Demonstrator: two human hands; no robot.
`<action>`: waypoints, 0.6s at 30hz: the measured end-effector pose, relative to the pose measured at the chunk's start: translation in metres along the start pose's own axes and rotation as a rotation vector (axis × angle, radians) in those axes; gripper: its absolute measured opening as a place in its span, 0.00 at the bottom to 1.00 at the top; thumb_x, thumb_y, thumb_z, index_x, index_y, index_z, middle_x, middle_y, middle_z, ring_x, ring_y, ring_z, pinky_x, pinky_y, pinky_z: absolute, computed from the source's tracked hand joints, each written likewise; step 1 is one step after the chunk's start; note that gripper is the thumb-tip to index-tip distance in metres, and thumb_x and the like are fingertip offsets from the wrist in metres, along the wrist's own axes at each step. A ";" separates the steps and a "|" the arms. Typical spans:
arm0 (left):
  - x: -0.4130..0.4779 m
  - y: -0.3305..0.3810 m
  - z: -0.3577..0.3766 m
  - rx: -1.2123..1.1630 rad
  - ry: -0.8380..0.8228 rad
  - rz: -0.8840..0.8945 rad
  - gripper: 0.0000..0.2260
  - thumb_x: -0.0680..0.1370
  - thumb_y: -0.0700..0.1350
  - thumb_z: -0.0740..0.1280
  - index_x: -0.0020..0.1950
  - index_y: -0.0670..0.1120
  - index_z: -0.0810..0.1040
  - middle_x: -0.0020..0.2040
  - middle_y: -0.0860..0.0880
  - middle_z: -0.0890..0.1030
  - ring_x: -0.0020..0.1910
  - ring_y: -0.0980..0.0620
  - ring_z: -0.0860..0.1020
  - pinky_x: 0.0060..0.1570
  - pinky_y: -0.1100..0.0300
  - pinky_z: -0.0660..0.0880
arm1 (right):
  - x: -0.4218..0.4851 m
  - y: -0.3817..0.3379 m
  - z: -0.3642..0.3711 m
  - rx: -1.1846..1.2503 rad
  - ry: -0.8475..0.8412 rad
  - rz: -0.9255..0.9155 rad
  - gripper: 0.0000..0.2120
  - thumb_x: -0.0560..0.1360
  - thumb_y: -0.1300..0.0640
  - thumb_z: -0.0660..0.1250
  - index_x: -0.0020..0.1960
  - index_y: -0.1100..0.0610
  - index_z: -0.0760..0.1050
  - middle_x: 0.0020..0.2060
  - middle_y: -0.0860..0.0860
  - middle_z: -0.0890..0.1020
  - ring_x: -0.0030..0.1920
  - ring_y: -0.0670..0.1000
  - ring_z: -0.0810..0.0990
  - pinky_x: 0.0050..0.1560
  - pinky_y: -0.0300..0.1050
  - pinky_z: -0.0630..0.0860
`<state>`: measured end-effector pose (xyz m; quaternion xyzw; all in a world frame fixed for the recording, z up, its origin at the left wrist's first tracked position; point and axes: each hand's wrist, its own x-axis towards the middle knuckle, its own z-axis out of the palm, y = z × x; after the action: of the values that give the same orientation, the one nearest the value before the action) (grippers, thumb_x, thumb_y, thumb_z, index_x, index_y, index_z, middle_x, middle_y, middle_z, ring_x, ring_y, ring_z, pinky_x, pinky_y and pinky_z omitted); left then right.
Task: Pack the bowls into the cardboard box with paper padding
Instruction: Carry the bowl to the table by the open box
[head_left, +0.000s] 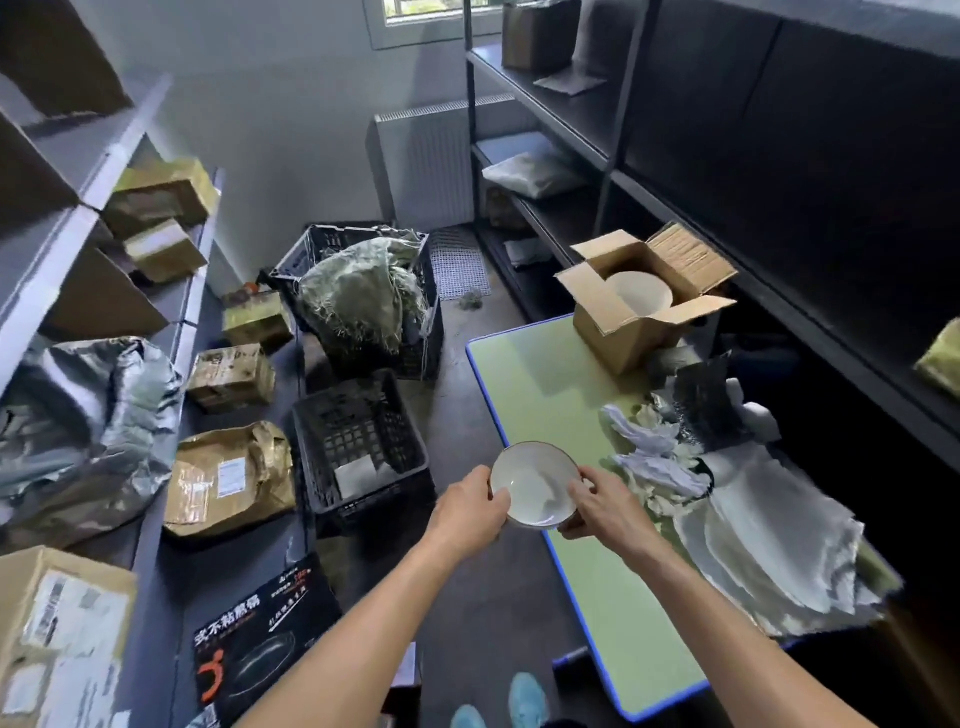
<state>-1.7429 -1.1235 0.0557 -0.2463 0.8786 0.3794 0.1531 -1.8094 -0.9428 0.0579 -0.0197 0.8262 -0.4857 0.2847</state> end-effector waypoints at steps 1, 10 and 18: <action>0.010 0.003 -0.001 0.009 -0.013 0.003 0.12 0.73 0.55 0.55 0.50 0.51 0.72 0.43 0.50 0.83 0.43 0.47 0.82 0.49 0.47 0.80 | 0.008 -0.002 -0.002 0.003 0.005 0.006 0.12 0.76 0.58 0.58 0.52 0.52 0.79 0.36 0.54 0.84 0.34 0.55 0.86 0.48 0.58 0.83; 0.090 0.049 -0.011 0.104 -0.095 -0.026 0.16 0.73 0.54 0.55 0.57 0.50 0.72 0.50 0.47 0.83 0.49 0.43 0.82 0.53 0.48 0.79 | 0.090 -0.009 -0.027 0.037 0.037 0.048 0.12 0.77 0.57 0.57 0.53 0.54 0.78 0.38 0.54 0.85 0.32 0.53 0.86 0.48 0.56 0.83; 0.147 0.078 -0.012 0.162 -0.166 0.014 0.11 0.78 0.49 0.57 0.56 0.47 0.73 0.43 0.52 0.84 0.39 0.50 0.83 0.42 0.59 0.77 | 0.126 -0.011 -0.044 0.008 0.086 0.120 0.10 0.80 0.57 0.55 0.56 0.51 0.74 0.42 0.52 0.85 0.30 0.47 0.85 0.29 0.33 0.73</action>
<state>-1.9087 -1.1323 0.0430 -0.1945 0.8924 0.3272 0.2421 -1.9394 -0.9525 0.0260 0.0518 0.8355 -0.4712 0.2779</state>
